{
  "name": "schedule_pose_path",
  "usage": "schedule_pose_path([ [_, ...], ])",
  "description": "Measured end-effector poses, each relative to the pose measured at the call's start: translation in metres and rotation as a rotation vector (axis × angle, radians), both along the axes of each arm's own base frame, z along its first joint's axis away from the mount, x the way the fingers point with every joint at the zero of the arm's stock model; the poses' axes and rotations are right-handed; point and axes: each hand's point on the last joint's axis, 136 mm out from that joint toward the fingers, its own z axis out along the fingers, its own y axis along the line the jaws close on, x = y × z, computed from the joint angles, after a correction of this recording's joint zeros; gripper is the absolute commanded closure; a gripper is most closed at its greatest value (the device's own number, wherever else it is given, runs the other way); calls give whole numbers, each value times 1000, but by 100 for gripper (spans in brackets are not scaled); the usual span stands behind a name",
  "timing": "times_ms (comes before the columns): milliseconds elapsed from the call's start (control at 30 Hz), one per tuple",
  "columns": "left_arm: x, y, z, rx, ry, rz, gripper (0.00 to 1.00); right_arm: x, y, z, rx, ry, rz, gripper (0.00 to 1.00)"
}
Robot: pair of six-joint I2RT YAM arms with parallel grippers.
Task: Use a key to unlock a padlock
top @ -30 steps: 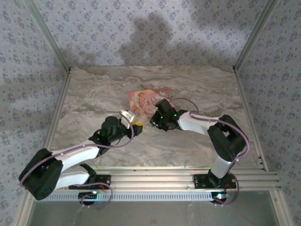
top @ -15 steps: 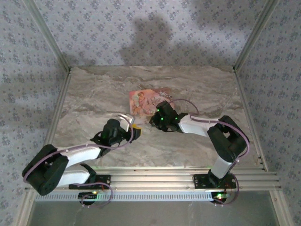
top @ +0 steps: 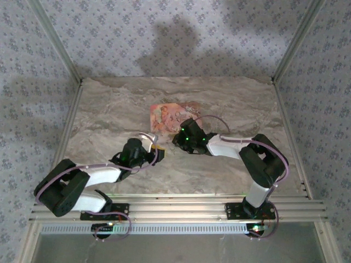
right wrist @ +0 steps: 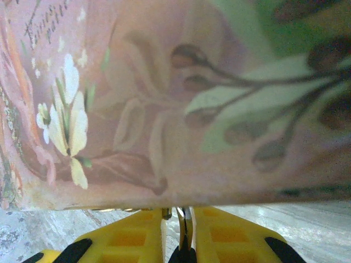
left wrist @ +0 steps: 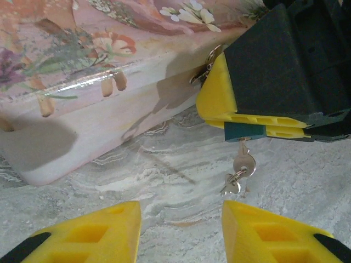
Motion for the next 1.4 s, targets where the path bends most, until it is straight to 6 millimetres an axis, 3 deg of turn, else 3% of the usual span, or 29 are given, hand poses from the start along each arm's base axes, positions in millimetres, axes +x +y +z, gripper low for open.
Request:
schedule_pose_path([
  [167,2,-3,7,-32,-23,-5,55,0,0,0,0,1,0,92],
  [400,-3,-14,8,-62,-57,-77,52,-2,0,1,-18,31,4,89],
  [633,-3,-31,14,-58,-96,-186,59,-6,0,1,-26,56,12,89],
  [767,-8,-37,7,-44,-91,-224,53,-8,-1,2,-25,65,17,89],
  [900,-19,-46,-1,-17,-93,-272,53,-9,-2,2,-24,71,19,89],
  [1033,-23,-50,-7,9,-96,-293,60,-9,-2,2,-24,72,19,89],
  [1300,-12,-53,-14,49,-111,-276,72,-9,-2,2,-23,73,21,92],
  [1400,-8,-57,-11,50,-124,-282,83,-9,-2,2,-23,73,21,94],
])
